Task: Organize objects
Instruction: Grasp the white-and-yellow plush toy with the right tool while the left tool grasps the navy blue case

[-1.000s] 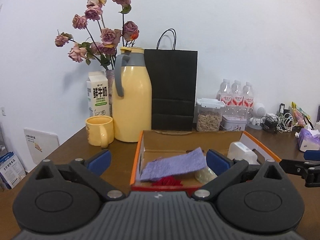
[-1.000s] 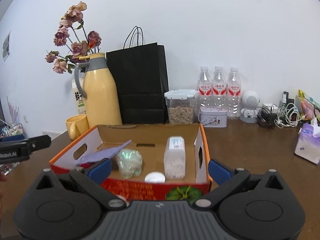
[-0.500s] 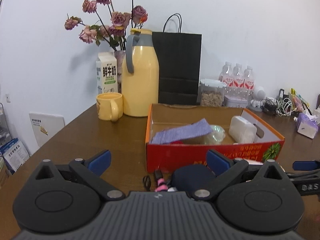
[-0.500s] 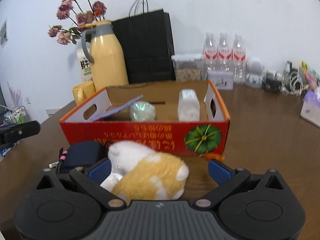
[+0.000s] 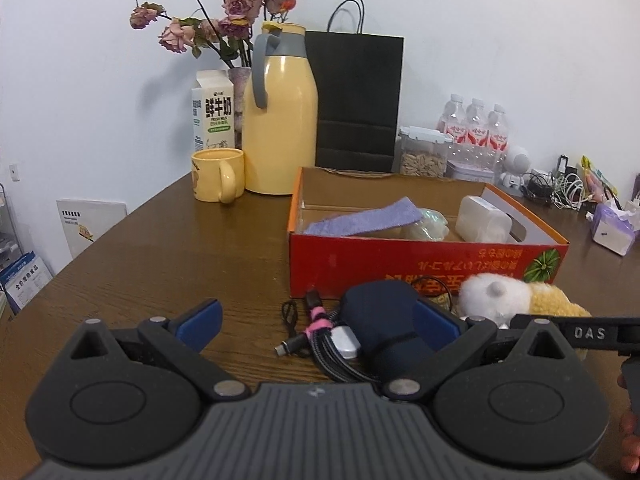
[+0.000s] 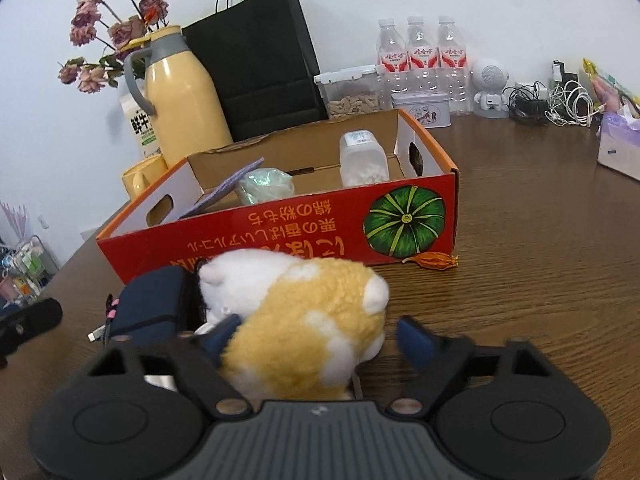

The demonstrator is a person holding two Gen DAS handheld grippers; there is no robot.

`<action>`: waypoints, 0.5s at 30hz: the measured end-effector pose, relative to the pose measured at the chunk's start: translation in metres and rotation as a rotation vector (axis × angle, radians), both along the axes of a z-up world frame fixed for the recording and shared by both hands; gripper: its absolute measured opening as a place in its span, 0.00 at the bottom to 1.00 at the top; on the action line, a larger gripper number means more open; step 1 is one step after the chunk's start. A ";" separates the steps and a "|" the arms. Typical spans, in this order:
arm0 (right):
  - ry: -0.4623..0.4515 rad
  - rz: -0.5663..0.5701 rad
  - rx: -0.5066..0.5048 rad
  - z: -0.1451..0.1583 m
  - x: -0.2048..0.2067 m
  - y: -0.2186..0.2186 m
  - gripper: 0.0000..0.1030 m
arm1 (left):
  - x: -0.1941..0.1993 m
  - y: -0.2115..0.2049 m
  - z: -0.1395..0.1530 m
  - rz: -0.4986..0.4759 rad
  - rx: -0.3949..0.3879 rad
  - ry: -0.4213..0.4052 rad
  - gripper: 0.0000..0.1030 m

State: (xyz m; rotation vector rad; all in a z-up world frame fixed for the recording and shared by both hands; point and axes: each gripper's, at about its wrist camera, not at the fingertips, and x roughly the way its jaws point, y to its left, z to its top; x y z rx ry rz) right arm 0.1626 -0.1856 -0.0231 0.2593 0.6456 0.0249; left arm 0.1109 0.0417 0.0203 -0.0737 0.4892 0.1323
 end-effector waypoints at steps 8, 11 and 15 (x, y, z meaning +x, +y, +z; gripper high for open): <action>-0.044 0.017 0.029 -0.001 -0.009 -0.011 0.49 | 0.005 -0.016 -0.004 -0.011 0.017 0.028 1.00; -0.078 0.016 0.040 0.001 -0.014 -0.019 0.49 | 0.010 -0.022 -0.007 -0.015 0.016 0.049 1.00; -0.155 0.001 -0.011 0.008 -0.023 -0.027 0.49 | 0.019 -0.032 -0.013 -0.009 0.015 0.102 1.00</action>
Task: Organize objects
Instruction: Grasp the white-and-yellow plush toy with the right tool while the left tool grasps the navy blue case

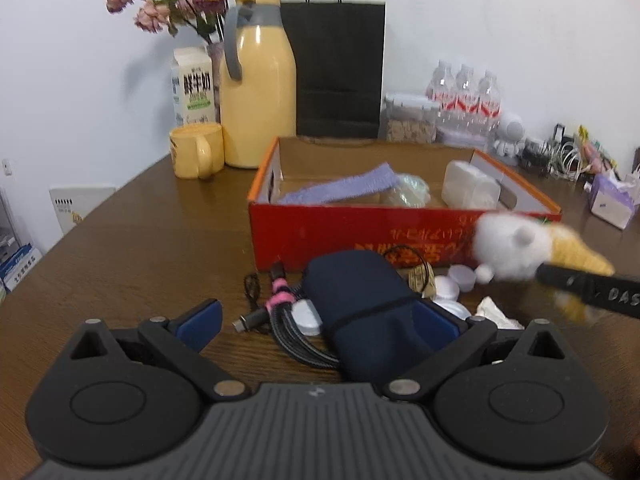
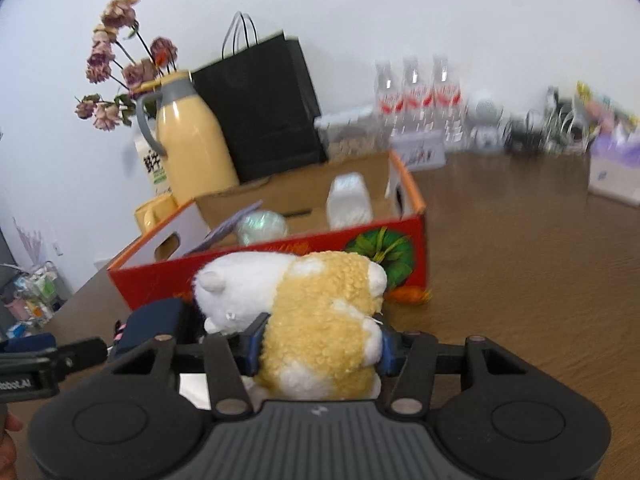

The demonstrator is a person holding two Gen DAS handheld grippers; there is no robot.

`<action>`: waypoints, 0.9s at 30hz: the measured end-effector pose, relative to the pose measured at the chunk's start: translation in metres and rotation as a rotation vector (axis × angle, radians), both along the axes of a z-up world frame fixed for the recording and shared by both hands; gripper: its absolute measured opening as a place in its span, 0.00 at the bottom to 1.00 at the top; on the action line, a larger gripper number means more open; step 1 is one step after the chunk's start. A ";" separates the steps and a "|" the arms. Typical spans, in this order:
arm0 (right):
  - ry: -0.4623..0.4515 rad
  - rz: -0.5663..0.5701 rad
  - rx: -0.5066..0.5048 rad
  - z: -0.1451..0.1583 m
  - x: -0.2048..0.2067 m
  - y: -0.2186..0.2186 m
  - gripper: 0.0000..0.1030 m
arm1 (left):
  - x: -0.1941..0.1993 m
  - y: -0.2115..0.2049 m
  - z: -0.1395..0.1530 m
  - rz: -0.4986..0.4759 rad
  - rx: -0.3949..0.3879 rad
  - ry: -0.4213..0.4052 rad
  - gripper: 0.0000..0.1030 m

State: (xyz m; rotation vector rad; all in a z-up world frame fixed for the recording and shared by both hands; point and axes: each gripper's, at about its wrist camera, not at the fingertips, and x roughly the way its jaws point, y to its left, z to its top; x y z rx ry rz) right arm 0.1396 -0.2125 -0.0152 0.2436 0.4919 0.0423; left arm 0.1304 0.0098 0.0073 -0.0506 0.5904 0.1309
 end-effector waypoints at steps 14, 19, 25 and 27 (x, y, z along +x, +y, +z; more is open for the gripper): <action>-0.066 -0.060 -0.105 -0.003 -0.006 -0.015 0.49 | 0.039 -0.026 -0.021 0.131 -0.070 0.084 1.00; -0.063 -0.048 -0.129 -0.006 -0.007 -0.009 0.49 | 0.044 -0.034 -0.026 0.169 -0.059 0.088 0.96; -0.069 -0.039 -0.133 -0.006 -0.009 -0.007 0.49 | 0.040 -0.036 -0.027 0.207 -0.053 0.061 0.87; -0.070 -0.038 -0.135 -0.006 -0.010 -0.007 0.50 | 0.038 -0.035 -0.026 0.217 -0.057 0.054 0.84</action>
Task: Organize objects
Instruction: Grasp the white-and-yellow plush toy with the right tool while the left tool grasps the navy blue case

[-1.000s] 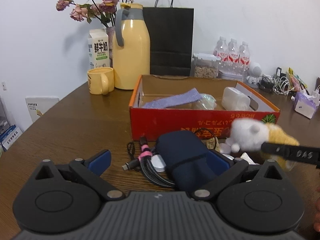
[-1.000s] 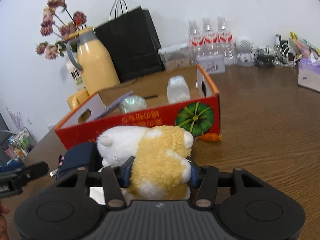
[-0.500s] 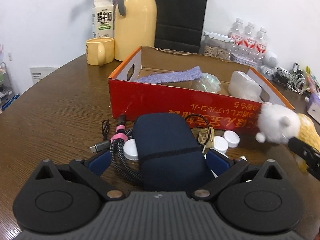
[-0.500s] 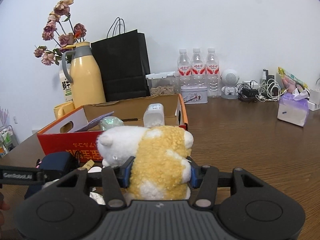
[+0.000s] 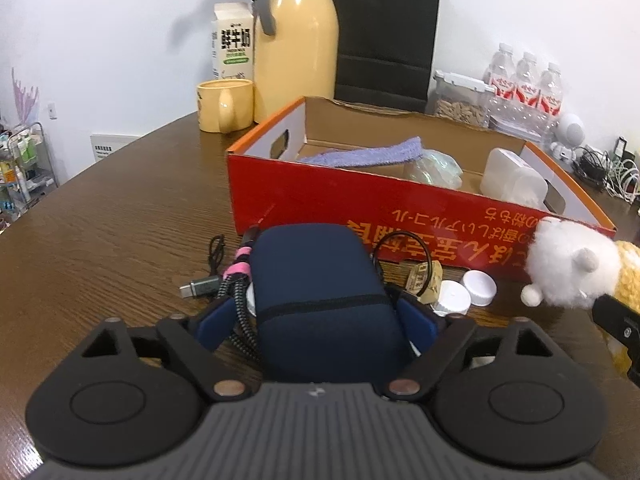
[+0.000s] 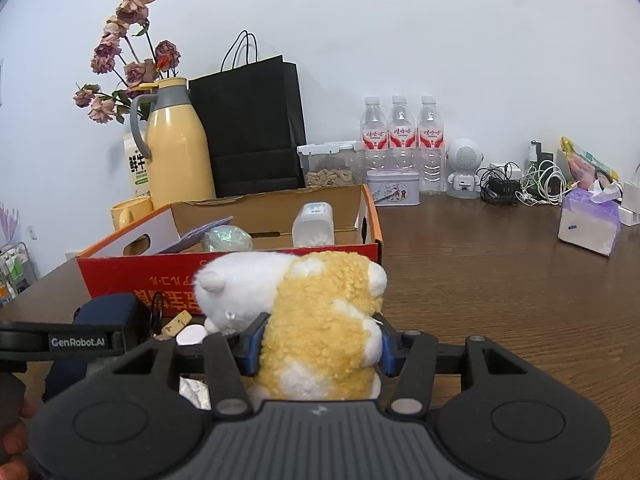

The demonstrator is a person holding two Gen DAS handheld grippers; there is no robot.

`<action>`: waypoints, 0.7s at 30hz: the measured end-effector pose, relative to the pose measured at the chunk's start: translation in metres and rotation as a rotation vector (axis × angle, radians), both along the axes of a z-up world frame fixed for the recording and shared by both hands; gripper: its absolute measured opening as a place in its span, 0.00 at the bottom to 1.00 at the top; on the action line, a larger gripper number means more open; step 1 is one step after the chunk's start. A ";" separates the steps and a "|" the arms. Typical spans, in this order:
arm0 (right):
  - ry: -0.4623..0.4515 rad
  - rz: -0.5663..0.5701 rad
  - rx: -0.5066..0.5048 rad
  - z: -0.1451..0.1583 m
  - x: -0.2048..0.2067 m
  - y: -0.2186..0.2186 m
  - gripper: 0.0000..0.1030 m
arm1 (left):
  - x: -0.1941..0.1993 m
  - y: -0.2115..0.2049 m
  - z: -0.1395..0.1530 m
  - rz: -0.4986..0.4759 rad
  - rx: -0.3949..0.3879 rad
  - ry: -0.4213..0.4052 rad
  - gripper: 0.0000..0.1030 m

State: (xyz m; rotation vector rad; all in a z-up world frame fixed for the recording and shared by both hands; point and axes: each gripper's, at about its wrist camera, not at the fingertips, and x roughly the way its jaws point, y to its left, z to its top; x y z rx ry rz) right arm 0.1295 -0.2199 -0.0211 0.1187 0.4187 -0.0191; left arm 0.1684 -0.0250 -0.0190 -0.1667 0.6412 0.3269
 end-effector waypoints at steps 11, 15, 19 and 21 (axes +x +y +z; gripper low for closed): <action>0.002 0.001 -0.006 0.000 -0.001 0.000 0.50 | -0.010 0.002 0.004 -0.040 0.012 -0.030 0.63; 0.002 0.003 -0.010 0.001 -0.002 0.000 0.50 | -0.016 0.006 0.006 -0.075 0.006 -0.039 0.61; 0.001 0.001 -0.014 0.001 -0.003 0.000 0.50 | -0.022 0.011 0.008 -0.095 -0.003 -0.043 0.61; 0.000 0.002 -0.017 0.001 -0.003 0.000 0.50 | -0.025 0.012 0.010 -0.106 -0.004 -0.047 0.61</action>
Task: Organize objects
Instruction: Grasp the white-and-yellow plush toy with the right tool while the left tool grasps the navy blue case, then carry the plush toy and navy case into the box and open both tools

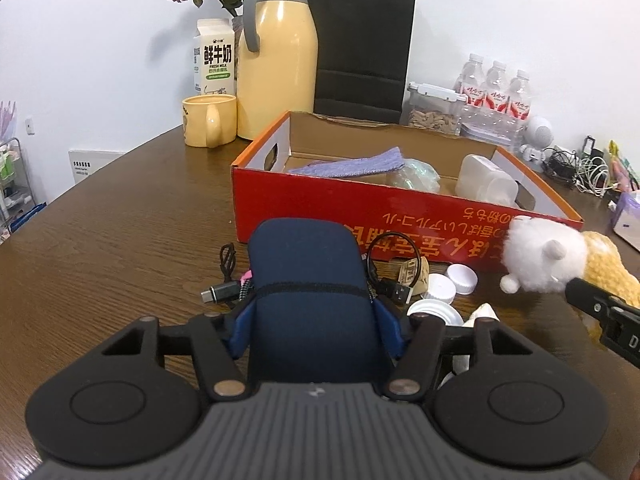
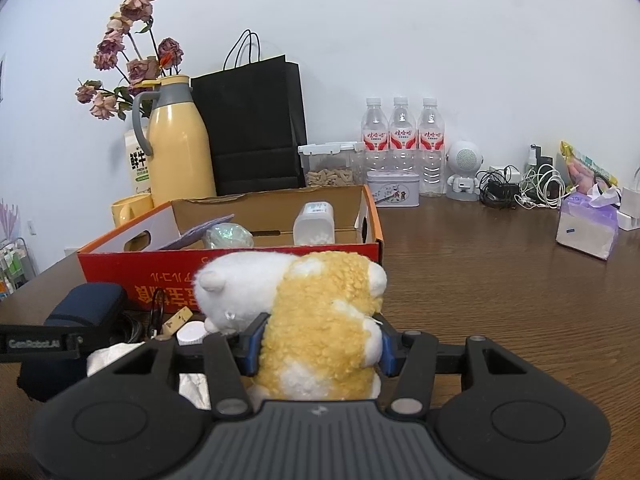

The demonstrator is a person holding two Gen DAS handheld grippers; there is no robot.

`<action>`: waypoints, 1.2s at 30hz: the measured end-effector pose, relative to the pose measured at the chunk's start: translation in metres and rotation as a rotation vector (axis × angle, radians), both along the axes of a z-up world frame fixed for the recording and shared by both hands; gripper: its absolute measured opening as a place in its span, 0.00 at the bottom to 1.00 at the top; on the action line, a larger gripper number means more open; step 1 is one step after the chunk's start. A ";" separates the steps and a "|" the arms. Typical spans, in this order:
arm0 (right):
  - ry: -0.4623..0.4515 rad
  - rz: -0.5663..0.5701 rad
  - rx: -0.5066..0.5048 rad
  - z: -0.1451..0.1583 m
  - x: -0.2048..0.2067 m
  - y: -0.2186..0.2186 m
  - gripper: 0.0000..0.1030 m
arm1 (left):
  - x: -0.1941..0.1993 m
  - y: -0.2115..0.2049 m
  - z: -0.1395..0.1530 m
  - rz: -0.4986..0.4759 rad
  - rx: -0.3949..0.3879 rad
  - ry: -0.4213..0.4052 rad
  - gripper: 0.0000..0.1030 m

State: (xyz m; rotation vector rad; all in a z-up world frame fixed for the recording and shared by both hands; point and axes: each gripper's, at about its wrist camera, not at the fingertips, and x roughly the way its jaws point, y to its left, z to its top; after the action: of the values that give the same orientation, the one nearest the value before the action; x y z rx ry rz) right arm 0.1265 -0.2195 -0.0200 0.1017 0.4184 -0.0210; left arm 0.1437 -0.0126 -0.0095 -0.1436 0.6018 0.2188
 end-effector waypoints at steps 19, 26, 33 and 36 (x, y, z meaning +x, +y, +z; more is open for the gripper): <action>-0.121 0.067 -0.013 0.046 0.012 0.019 0.50 | 0.003 0.010 0.073 -0.112 -0.002 -0.206 0.61; -0.123 0.084 -0.040 0.069 0.072 0.040 0.50 | 0.054 0.022 0.086 -0.096 -0.043 -0.226 0.61; -0.058 0.081 -0.020 0.065 0.149 0.049 0.50 | 0.116 0.038 0.075 -0.037 -0.074 -0.219 0.61; -0.014 0.075 0.016 0.052 0.175 0.051 0.50 | 0.144 0.040 0.064 -0.038 -0.071 -0.186 0.61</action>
State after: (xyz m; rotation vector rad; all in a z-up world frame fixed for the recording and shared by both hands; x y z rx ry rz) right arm 0.3017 -0.1680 0.0319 0.1014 0.4081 0.0570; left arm 0.2878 0.0277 0.0547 -0.2182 0.4273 0.1455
